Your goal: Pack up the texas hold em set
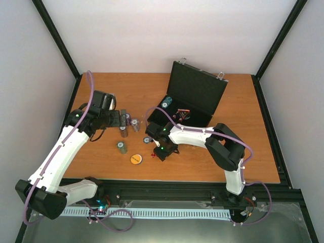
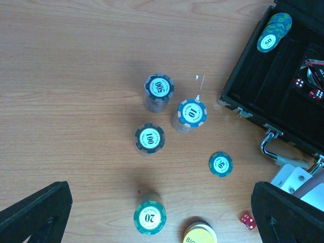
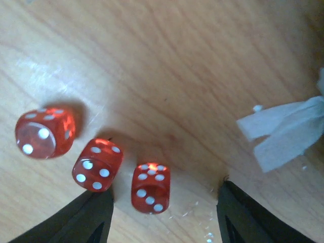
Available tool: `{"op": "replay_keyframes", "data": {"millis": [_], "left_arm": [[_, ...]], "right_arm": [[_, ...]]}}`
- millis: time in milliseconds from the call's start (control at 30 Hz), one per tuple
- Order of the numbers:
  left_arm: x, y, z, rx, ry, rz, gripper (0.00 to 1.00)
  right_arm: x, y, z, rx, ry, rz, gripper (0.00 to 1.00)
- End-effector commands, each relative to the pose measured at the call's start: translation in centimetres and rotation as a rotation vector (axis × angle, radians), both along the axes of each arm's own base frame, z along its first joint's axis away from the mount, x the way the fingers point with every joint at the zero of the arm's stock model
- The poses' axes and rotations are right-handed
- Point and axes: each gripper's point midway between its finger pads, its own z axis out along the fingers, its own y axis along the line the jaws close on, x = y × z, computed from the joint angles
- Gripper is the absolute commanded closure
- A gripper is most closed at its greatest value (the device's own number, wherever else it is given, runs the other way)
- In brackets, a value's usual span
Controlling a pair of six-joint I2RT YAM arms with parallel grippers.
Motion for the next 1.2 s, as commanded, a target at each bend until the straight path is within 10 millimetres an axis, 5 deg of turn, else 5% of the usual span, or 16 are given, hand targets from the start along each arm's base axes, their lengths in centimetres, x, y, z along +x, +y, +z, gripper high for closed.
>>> {"op": "replay_keyframes", "data": {"millis": [0,267,400,667,900,1167], "left_arm": [[-0.4,0.6,0.3,0.007,-0.013,0.020,0.00],[-0.1,0.4,0.0,0.004,-0.008,0.018,0.00],[0.1,0.2,0.2,0.001,-0.010,0.013,0.00],[0.1,0.1,0.1,0.002,-0.010,0.008,0.00],[0.0,0.2,0.0,0.000,-0.007,0.006,0.00],[0.0,0.1,-0.1,-0.005,-0.005,0.006,0.00]], "right_arm": [[0.6,0.5,-1.0,-0.003,-0.010,-0.010,0.44],[0.4,0.5,-1.3,0.007,0.010,-0.011,0.67],[0.5,0.4,-0.9,0.008,0.005,-0.012,0.87],[1.9,0.2,2.3,0.043,-0.046,-0.037,0.91],[6.3,-1.5,8.2,0.125,-0.133,-0.143,0.91],[14.4,-6.5,8.0,0.098,-0.198,-0.328,0.92]]}}
